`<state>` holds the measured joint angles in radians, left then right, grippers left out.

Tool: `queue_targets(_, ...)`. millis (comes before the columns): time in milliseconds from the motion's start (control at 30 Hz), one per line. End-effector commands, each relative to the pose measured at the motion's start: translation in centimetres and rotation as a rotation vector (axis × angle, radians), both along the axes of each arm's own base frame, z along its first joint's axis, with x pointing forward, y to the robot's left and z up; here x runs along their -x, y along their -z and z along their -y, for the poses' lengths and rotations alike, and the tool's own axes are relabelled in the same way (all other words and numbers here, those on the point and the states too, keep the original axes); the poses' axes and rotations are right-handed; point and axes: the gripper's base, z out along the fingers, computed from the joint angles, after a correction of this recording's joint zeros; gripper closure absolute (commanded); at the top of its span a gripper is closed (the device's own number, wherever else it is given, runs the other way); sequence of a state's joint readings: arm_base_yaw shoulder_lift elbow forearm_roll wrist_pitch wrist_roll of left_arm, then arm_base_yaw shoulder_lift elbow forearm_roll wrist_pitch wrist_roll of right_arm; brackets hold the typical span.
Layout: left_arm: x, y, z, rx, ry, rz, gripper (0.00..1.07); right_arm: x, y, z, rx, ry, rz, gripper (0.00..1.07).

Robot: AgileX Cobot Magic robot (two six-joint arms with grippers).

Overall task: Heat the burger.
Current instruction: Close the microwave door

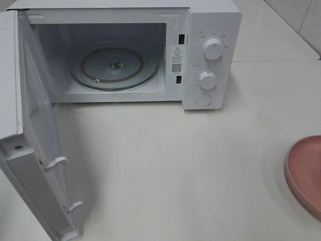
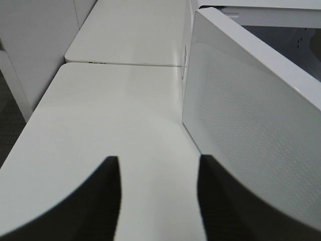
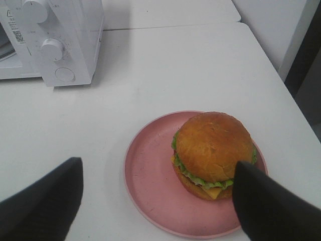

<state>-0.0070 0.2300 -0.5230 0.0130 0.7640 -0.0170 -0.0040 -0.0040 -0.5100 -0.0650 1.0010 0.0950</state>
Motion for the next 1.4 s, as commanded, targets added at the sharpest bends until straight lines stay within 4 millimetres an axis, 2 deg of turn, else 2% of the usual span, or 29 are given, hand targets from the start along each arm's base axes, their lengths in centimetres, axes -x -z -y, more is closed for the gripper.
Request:
queue_targets(33,-2.2,0.0,0.0,0.004,0.002,-0.036,1.07,0.4,0.0,0.0,0.016,0.000,0.029,0.31)
queue_targets(133,-2.7,0.2,0.1,0.011,0.003,-0.050,1.07,0.4,0.0,0.0,0.016,0.000,0.029,0.31)
queue_targets(200,-4.2,1.0,0.3,0.043,0.009,-0.036,1.07,0.4,0.0,0.0,0.016,0.000,0.029,0.31)
queue_targets(233,-4.2,1.0,0.3,0.043,0.009,-0.036,1.07,0.4,0.0,0.0,0.016,0.000,0.029,0.31)
queue_targets(433,-6.0,3.2,0.2,0.037,0.002,0.158,1.07,0.4,0.0,0.0,0.016,0.000,0.029,0.31)
queue_targets(700,-7.0,6.4,0.1,0.035,-0.006,0.280,1.07,0.4,0.0,0.0,0.016,0.000,0.029,0.31)
queue_targets(900,-7.7,7.5,0.0,0.037,-0.010,0.286,1.07,0.4,0.0,0.0,0.016,0.000,0.029,0.31)
queue_targets(1167,-10.0,8.8,0.2,0.061,-0.004,0.230,1.07,0.4,0.0,0.0,0.016,0.000,0.029,0.31)
queue_targets(1333,-11.2,9.3,1.1,0.112,0.085,0.251,1.07,0.4,0.0,0.0,0.016,0.000,0.029,0.31)
queue_targets(1400,-11.7,9.7,2.1,0.111,0.199,0.252,1.07,0.4,0.0,0.0,0.016,0.000,0.029,0.31)
